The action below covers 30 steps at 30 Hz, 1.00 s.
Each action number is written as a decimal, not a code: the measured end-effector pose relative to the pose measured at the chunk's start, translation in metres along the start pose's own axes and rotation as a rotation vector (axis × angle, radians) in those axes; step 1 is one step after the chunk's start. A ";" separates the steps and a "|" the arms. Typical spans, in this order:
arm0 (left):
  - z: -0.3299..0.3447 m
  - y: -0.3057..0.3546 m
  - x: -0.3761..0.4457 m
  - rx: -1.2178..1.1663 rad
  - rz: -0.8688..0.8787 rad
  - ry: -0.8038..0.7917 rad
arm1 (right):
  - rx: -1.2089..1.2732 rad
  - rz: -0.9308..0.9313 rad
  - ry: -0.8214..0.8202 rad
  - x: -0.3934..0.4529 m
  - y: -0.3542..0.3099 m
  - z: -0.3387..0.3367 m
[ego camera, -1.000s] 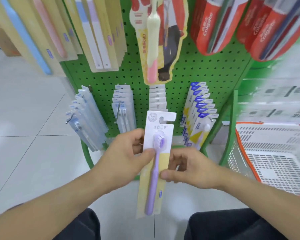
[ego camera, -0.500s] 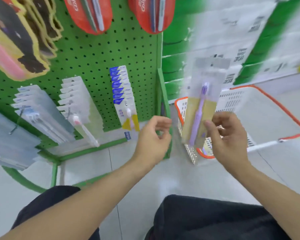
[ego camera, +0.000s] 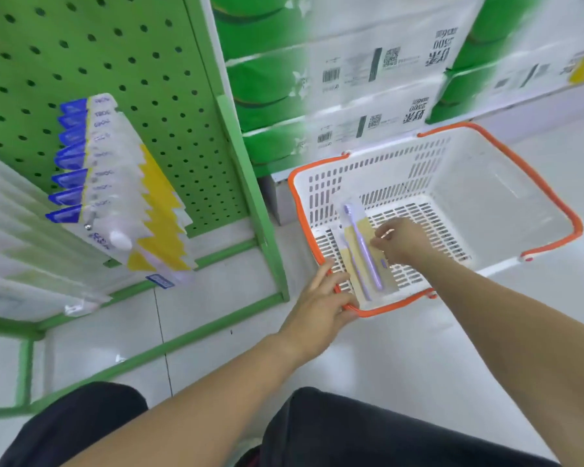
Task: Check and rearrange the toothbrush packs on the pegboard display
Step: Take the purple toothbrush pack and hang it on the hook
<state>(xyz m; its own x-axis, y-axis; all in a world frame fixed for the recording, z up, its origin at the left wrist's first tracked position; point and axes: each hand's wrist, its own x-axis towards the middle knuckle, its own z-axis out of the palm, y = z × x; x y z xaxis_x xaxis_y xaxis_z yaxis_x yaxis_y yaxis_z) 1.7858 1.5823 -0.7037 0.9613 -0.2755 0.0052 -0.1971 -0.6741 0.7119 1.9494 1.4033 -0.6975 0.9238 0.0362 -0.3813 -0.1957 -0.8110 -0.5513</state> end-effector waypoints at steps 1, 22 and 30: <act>0.002 -0.002 0.000 -0.018 -0.003 0.009 | -0.004 0.010 -0.038 0.009 -0.004 0.010; 0.001 -0.002 0.001 -0.068 -0.095 -0.049 | -0.320 -0.282 -0.417 -0.092 0.004 -0.018; -0.039 0.041 0.002 -0.010 -0.233 -0.018 | -0.590 -0.307 -0.090 -0.141 0.009 0.011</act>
<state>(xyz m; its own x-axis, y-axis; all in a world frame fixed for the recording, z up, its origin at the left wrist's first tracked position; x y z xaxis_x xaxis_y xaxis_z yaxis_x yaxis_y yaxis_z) 1.7874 1.5811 -0.6474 0.9769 -0.1259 -0.1727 0.0316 -0.7142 0.6992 1.8139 1.3977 -0.6570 0.8729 0.3441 -0.3458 0.3079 -0.9384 -0.1566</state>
